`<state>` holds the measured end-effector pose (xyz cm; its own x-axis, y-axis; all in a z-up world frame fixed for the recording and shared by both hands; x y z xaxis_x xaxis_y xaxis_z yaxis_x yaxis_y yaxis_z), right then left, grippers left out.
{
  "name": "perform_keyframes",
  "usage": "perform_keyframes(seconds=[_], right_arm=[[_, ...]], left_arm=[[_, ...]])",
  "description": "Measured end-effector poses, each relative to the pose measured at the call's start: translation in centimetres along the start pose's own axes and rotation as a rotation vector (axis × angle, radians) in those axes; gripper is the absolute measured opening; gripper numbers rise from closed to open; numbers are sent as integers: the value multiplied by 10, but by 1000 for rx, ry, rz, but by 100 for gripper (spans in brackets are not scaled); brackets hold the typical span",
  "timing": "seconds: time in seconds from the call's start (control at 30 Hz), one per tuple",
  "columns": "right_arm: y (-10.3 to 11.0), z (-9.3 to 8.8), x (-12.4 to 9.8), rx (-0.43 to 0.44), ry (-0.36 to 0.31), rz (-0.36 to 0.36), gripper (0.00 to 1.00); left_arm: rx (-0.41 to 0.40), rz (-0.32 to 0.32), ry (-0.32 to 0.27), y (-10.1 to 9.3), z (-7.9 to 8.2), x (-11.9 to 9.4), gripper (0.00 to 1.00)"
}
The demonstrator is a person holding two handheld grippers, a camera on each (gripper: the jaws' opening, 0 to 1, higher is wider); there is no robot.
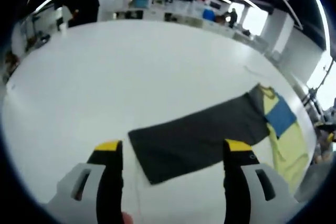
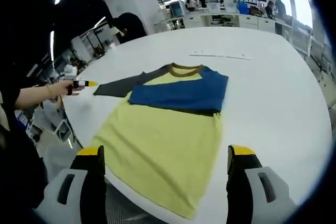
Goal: Fold the garment on the visible template until the final outline fits inside the template.
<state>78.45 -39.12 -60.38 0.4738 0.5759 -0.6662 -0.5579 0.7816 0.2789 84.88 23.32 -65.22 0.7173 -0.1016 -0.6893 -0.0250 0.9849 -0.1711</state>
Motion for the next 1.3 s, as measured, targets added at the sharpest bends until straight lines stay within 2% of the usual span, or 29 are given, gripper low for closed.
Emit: perform_keyframes(seconds=[0.2, 0.53, 0.7, 0.83, 0.97, 1.07, 1.3], right_arm=[[-3, -2, -3, 2, 17, -15, 97], [-2, -4, -1, -7, 38, -20, 97], [-2, -3, 0, -11, 42, -21, 97], [0, -3, 1, -10, 46, -20, 97], [0, -5, 1, -10, 54, -21, 97], [0, -6, 1, -7, 60, -23, 96], [-1, -5, 2, -7, 64, -24, 96]], left_arm=[[17, 16, -2, 9, 5, 8, 66], [28, 11, 3, 46, 5, 36, 56], [0, 24, -15, 60, 2, 38, 46], [7, 44, -7, 69, -1, 41, 38], [2, 45, -14, 72, -5, 41, 28], [19, 37, -18, 71, -6, 44, 26], [83, 37, 14, 66, -8, 48, 18]])
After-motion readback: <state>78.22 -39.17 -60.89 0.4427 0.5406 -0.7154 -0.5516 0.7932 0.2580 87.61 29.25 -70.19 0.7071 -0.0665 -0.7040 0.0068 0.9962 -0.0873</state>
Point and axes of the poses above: the point that each gripper's makers call its tool centre point, and the gripper's own axes: x roughly forward along the fingers, y roughly to its left, z roughly out of its top, the point moved 10 cm from there along -x, roughly backward along the fingers, and after that the axes turned 1 degree about z, right-handed, at the moved point
